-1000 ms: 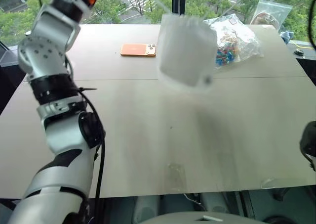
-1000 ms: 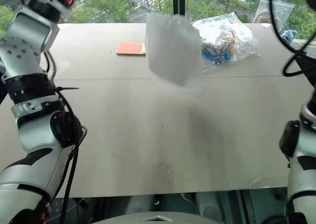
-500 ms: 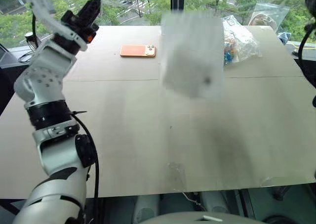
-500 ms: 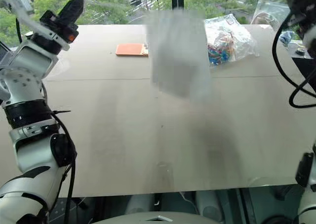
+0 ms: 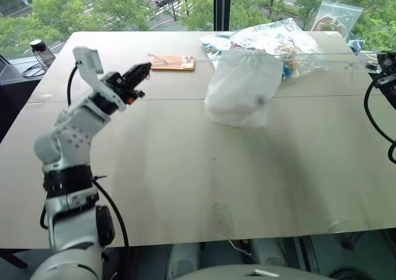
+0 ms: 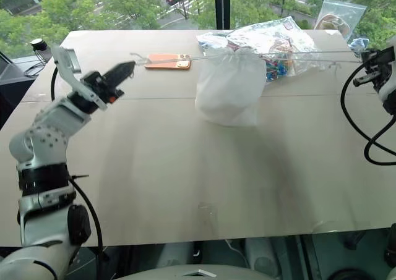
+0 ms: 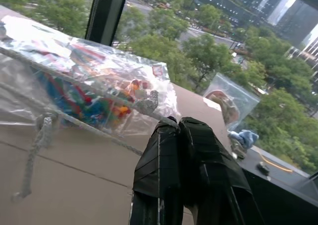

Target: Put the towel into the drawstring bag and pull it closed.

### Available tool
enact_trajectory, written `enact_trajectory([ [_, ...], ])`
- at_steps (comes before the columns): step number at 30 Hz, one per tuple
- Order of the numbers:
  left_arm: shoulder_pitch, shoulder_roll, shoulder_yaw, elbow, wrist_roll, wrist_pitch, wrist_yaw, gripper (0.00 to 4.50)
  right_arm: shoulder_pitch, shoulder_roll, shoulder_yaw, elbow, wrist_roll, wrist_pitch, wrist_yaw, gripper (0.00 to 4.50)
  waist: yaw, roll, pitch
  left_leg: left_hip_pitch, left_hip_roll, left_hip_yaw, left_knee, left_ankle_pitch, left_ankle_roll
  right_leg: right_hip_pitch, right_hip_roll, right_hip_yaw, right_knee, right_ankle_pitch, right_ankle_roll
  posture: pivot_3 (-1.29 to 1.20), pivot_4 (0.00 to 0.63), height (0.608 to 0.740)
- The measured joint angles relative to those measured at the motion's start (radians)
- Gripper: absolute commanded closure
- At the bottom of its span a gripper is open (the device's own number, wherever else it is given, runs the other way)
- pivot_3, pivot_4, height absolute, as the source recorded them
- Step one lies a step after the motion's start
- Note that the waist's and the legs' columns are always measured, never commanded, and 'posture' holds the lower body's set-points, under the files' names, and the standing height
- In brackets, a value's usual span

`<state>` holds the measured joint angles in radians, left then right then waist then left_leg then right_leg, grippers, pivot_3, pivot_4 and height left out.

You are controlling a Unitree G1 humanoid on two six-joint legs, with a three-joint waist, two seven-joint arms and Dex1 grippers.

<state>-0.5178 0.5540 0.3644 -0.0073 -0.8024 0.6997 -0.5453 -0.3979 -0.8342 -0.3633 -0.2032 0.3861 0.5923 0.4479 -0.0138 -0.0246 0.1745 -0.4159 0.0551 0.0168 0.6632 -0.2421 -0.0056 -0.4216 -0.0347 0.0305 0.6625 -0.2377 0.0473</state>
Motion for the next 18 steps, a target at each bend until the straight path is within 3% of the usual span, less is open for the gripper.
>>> enact_trajectory([
  [1, 0.033, -0.03, -0.03, -0.046, 0.009, -0.001, 0.009, 4.5, 0.016, 0.049, 0.02, -0.042, 0.028, 0.018, 0.007, 4.01, 0.0, 0.0, 0.0, 0.0, 0.0, 0.0, 0.001, 0.0, 0.0, 0.0, 0.0, 0.0, 0.001, 0.0, 0.0, 0.0, 0.15, 0.74],
  [3, 0.077, -0.071, -0.095, -0.119, 0.024, -0.003, 0.018, 4.5, 0.04, 0.111, 0.085, -0.115, 0.066, 0.029, 0.024, 3.73, 0.0, 0.0, 0.0, 0.0, 0.0, -0.001, 0.001, 0.0, 0.0, 0.0, 0.0, 0.0, 0.001, 0.0, 0.0, 0.0, 0.15, 0.74],
  [4, 0.12, -0.097, -0.136, -0.169, 0.03, -0.01, 0.012, 3.82, 0.079, 0.146, 0.145, -0.172, 0.066, 0.013, 0.041, 3.21, 0.0, 0.0, -0.001, 0.002, 0.0, -0.001, 0.001, 0.0, 0.0, 0.003, 0.0, 0.0, 0.001, 0.0, 0.0, 0.0, 0.15, 0.74],
  [7, 0.227, -0.103, -0.199, -0.218, 0.062, -0.028, -0.024, 2.54, 0.201, 0.161, 0.289, -0.222, 0.041, -0.013, 0.093, 1.78, 0.0, 0.0, -0.001, 0.001, 0.0, -0.001, 0.002, 0.0, 0.0, 0.002, 0.0, 0.0, 0.001, 0.0, 0.0, 0.0, 0.15, 0.74],
  [9, 0.285, -0.061, -0.192, -0.244, 0.088, -0.05, -0.042, 1.53, 0.275, 0.158, 0.286, -0.23, 0.022, -0.037, 0.108, 0.74, 0.001, 0.0, -0.001, 0.001, 0.0, -0.001, 0.002, 0.0, 0.0, 0.002, 0.0, -0.001, 0.001, 0.0, 0.0, 0.0, 0.15, 0.74],
  [11, 0.352, -0.006, -0.171, -0.284, 0.113, -0.076, -0.075, 0.54, 0.359, 0.152, 0.269, -0.255, 0.007, -0.072, 0.124, 0.0, 0.001, 0.0, -0.001, 0.002, 0.0, -0.001, 0.002, 0.0, 0.0, 0.002, 0.0, -0.001, 0.001, 0.0, 0.0, 0.0, 0.15, 0.74],
  [12, 0.367, 0.004, -0.167, -0.292, 0.115, -0.079, -0.083, 0.13, 0.374, 0.151, 0.265, -0.26, 0.005, -0.079, 0.127, 0.0, 0.001, 0.0, -0.001, 0.002, 0.0, -0.001, 0.002, 0.0, 0.0, 0.003, 0.0, -0.001, 0.001, 0.0, 0.0, 0.0, 0.15, 0.74],
  [13, 0.395, 0.019, -0.165, -0.307, 0.116, -0.087, -0.098, 0.05, 0.401, 0.152, 0.256, -0.269, 0.0, -0.095, 0.133, 0.0, 0.001, 0.0, -0.001, 0.002, 0.0, -0.001, 0.002, 0.0, 0.0, 0.003, 0.0, -0.001, 0.0, 0.0, 0.0, 0.0, 0.15, 0.74],
  [18, 0.544, 0.067, -0.111, -0.343, 0.125, -0.119, -0.148, 0.05, 0.533, 0.161, 0.171, -0.34, -0.005, -0.155, 0.135, 0.0, 0.001, 0.0, -0.001, 0.003, 0.0, -0.001, 0.002, 0.0, 0.0, 0.004, 0.001, -0.001, 0.001, 0.0, 0.0, 0.0, 0.15, 0.74],
])
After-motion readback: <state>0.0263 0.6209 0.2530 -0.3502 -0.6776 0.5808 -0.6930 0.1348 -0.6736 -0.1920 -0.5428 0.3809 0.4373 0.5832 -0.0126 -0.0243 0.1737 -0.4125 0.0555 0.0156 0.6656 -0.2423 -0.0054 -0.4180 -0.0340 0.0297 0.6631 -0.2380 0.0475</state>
